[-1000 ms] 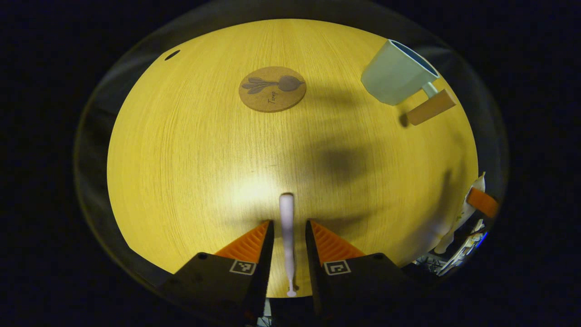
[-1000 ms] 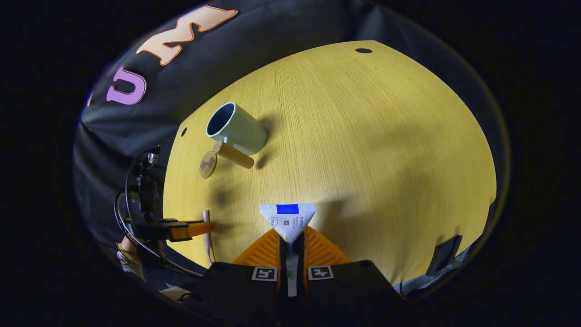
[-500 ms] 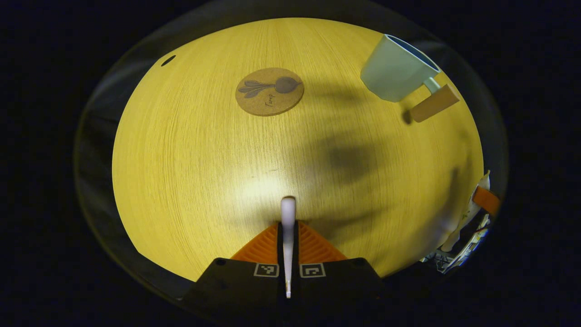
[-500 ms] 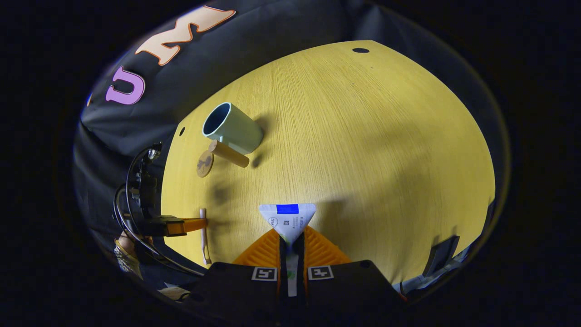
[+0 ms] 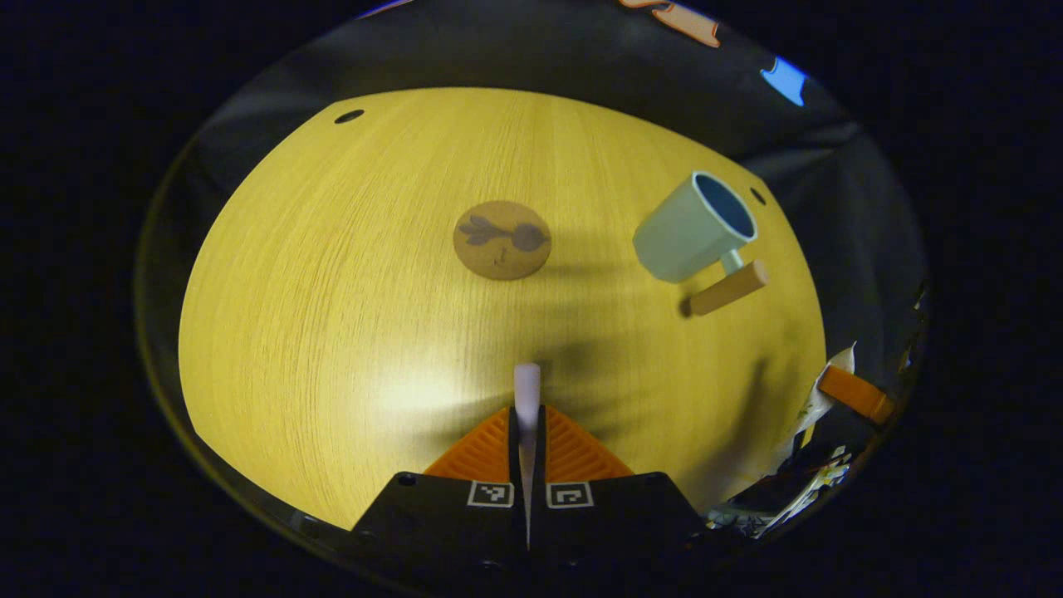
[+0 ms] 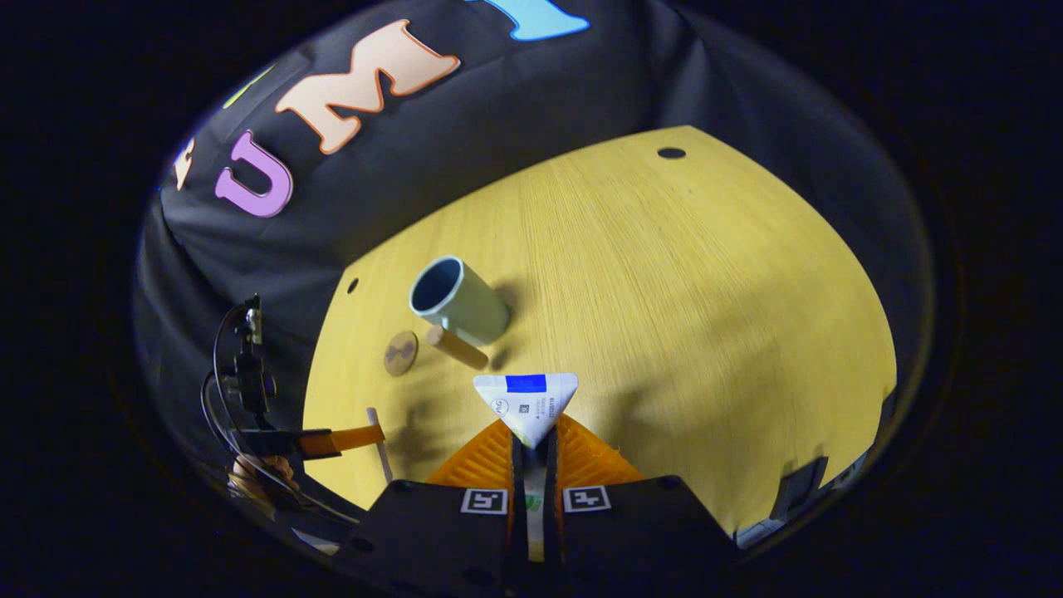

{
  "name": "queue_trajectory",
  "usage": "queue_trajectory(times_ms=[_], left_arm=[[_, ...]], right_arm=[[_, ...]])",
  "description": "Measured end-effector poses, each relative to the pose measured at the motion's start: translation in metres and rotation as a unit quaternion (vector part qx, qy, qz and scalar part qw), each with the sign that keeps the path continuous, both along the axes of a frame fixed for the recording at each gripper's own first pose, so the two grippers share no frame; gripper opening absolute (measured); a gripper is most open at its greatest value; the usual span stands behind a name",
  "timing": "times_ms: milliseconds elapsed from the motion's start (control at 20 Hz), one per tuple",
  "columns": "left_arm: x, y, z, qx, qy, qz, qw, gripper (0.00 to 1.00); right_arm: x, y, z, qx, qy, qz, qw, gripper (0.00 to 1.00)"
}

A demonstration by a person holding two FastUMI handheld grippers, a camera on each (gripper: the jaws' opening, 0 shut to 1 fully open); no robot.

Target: Put the toothbrush and toothpaste on the desktop into the cup, then pick up the cup and place it on the coaster on the desktop.

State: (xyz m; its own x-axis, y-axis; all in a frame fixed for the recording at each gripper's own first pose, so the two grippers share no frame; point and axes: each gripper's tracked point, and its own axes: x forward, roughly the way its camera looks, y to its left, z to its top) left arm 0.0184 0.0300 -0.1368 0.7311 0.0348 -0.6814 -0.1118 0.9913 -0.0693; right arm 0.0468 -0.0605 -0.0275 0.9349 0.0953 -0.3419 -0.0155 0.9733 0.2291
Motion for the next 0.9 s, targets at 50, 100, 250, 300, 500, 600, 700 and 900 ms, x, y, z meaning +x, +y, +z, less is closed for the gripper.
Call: queue_trajectory(times_ms=[50,100,250,300,500,600,700,900], left_arm=[[0.009,-0.004,0.012,0.001,-0.022,-0.007,1.000,0.00],[0.019,-0.008,0.025,0.005,-0.043,-0.015,0.999,0.00],[0.031,-0.013,0.053,0.020,-0.102,-0.047,0.994,0.00],[0.045,-0.019,0.073,0.022,-0.121,-0.057,0.991,0.00],[0.062,-0.036,0.117,0.031,-0.205,-0.094,0.974,0.00],[0.073,-0.044,0.145,0.033,-0.254,-0.113,0.960,0.00],[0.082,-0.052,0.171,0.036,-0.306,-0.131,0.942,0.00],[0.096,-0.056,0.215,0.054,-0.391,-0.156,0.905,0.00]], right_arm=[[0.004,0.007,0.016,0.008,-0.024,0.003,1.000,0.10],[0.007,0.016,0.030,0.016,-0.044,0.009,0.999,0.10],[0.020,0.040,0.065,0.031,-0.097,0.026,0.994,0.10],[0.023,0.045,0.076,0.033,-0.115,0.030,0.992,0.10],[0.038,0.061,0.122,0.062,-0.189,0.040,0.979,0.10],[0.049,0.065,0.142,0.076,-0.221,0.047,0.971,0.10],[0.061,0.068,0.159,0.088,-0.253,0.051,0.962,0.10],[0.087,0.077,0.178,0.084,-0.307,0.054,0.946,0.10]])
